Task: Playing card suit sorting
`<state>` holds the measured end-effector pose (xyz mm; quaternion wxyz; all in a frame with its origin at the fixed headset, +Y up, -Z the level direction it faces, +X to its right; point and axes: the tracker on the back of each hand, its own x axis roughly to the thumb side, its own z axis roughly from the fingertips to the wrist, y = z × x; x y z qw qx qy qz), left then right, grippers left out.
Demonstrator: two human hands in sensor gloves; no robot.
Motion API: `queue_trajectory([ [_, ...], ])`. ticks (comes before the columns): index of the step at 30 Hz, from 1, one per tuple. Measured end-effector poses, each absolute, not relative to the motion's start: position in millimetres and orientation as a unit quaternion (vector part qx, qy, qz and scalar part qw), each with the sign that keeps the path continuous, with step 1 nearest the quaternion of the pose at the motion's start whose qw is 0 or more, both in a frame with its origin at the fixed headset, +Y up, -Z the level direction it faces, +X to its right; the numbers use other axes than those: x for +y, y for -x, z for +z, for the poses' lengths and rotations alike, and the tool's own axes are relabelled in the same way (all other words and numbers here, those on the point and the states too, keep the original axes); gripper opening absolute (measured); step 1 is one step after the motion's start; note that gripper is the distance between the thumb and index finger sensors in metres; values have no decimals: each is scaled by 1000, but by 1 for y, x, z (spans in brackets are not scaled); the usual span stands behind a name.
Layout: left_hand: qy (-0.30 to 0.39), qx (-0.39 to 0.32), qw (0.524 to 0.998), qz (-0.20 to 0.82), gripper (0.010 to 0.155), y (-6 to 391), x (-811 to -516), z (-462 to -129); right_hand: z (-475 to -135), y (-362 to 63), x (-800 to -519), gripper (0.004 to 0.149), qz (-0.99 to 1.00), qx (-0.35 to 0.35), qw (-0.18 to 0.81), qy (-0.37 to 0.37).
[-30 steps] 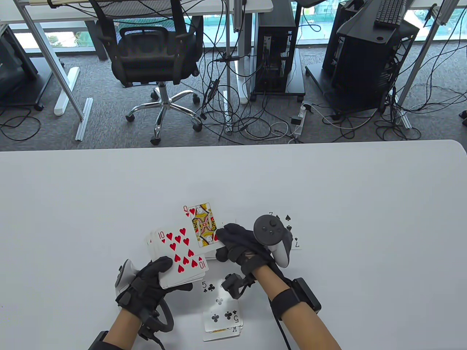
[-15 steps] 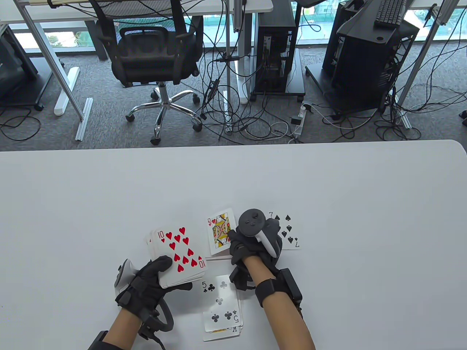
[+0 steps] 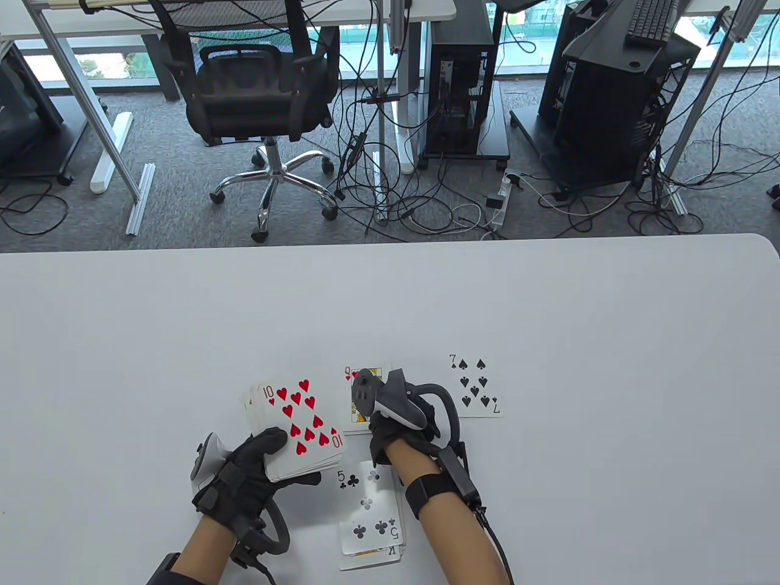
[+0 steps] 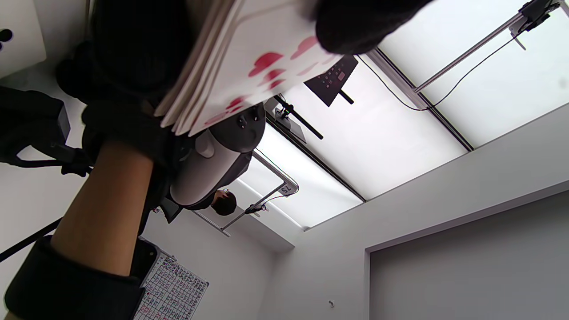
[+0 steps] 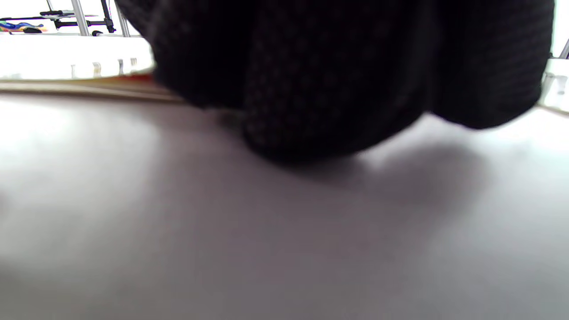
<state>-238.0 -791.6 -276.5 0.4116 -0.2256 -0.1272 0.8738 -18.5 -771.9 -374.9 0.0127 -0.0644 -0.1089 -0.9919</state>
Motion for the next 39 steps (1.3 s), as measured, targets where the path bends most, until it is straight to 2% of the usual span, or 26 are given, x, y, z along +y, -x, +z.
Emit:
queue_trajectory([
  [3, 225, -128, 411, 874, 61, 238, -791, -276, -374, 17, -769, 61, -991, -106, 40, 69],
  [6, 223, -128, 412, 874, 61, 238, -791, -277, -373, 11, -758, 60, -994, -86, 4, 72],
  [14, 223, -124, 415, 873, 61, 239, -792, -276, -351, -3, -708, 59, -945, 23, -297, 134],
  [17, 224, -123, 417, 872, 61, 239, -793, -276, -340, 0, -704, 63, -904, 3, -391, 173],
  [19, 225, -122, 416, 872, 61, 239, -793, -276, -329, 7, -706, 70, -878, -36, -433, 202],
  [22, 227, -120, 417, 872, 61, 239, -793, -276, -318, 16, -710, 80, -871, -79, -431, 223],
  [24, 228, -119, 417, 872, 61, 238, -793, -276, -314, 22, -712, 79, -876, -93, -415, 228],
  [29, 224, -121, 421, 870, 61, 239, -793, -276, -313, 30, -715, 67, -882, -75, -404, 231],
  [33, 222, -120, 418, 873, 61, 238, -794, -276, -316, 27, -718, 59, -874, -70, -430, 213],
  [39, 223, -113, 425, 870, 61, 238, -795, -275, -321, 20, -715, 47, -892, -52, -412, 179],
])
